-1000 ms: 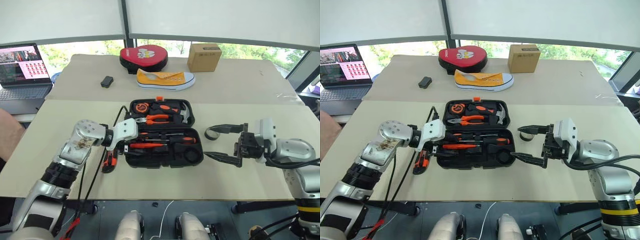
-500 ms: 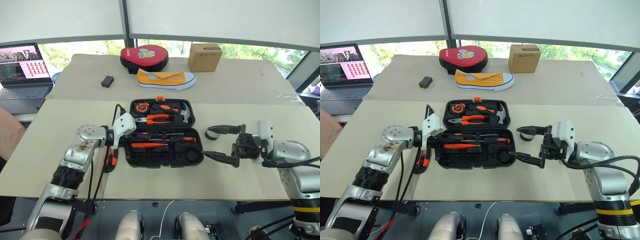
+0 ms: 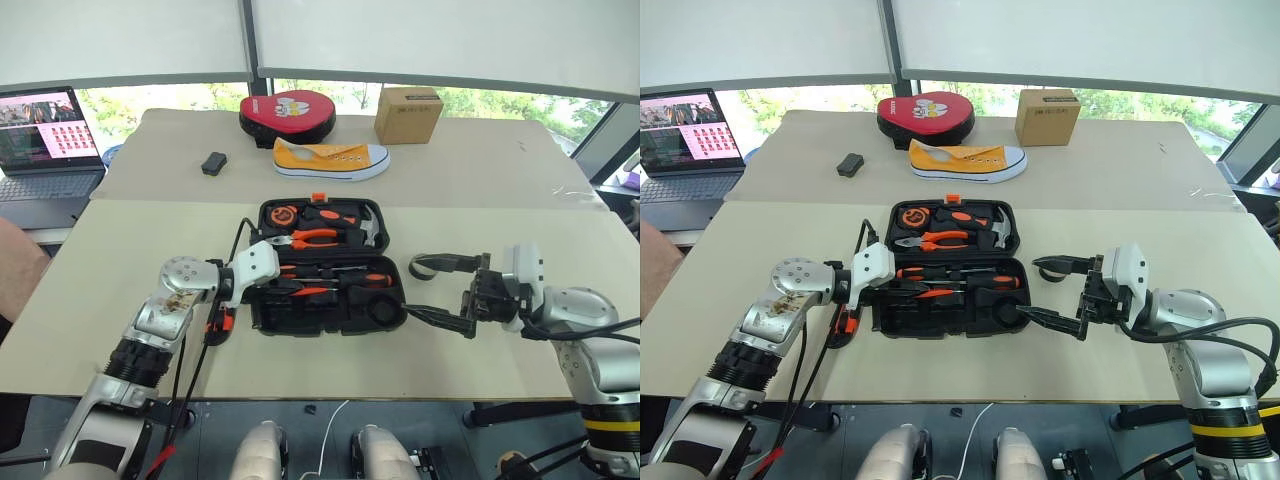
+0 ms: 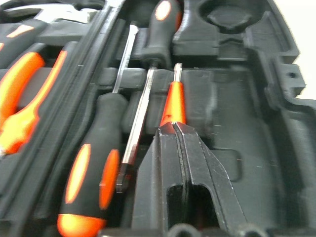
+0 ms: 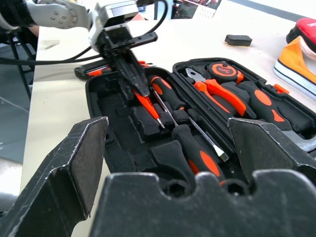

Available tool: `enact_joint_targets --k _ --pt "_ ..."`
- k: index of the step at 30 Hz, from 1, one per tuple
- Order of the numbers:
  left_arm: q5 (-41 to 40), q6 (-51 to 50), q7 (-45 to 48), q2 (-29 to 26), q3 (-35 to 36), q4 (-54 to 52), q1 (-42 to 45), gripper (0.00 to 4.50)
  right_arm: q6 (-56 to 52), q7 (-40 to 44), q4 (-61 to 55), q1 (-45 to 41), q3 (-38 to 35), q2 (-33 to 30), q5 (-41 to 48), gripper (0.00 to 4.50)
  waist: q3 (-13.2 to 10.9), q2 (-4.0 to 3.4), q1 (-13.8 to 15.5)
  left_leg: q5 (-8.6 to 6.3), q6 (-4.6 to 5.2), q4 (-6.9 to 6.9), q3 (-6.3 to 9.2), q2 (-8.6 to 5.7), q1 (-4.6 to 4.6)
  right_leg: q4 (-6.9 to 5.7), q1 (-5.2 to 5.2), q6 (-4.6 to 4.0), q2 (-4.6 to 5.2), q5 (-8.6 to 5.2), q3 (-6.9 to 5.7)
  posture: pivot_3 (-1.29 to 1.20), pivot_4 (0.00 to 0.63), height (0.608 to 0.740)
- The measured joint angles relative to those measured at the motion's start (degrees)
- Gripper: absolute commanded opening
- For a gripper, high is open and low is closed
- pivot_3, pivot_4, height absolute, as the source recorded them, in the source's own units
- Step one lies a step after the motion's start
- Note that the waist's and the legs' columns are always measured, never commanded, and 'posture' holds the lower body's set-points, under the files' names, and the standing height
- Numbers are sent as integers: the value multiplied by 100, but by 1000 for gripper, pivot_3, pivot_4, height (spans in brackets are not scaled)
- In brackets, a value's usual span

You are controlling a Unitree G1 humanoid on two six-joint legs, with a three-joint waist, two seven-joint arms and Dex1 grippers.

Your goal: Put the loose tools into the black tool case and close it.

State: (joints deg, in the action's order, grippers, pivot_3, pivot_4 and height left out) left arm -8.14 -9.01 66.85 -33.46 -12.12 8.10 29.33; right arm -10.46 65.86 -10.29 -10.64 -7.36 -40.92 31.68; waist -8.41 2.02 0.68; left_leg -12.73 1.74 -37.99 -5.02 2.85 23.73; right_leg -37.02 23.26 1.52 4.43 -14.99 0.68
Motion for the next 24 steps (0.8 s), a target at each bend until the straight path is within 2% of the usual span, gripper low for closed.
enact_joint_targets --k 9,16,24 --pt "30 -263 -116 -25 -12 -69 -14 34 0 -22 -1 -1 29 78 0 4500 0 -1 0 0 0 0 0 0 -8 -1 -6 0 0 0 1 0 150 740" --pt "-21 -999 -121 -112 -90 -398 -167 34 -2 -17 -3 -7 31 78 2 4500 6 -9 -4 0 0 0 -2 1 -27 -6 -17 0 -1 0 6 0 150 740" --pt "-297 -1216 -374 16 225 -559 -408 34 -1 -9 -1 -7 31 78 2 4500 8 -13 -12 0 0 0 -2 2 -34 -8 -20 -1 -1 0 10 0 150 740"
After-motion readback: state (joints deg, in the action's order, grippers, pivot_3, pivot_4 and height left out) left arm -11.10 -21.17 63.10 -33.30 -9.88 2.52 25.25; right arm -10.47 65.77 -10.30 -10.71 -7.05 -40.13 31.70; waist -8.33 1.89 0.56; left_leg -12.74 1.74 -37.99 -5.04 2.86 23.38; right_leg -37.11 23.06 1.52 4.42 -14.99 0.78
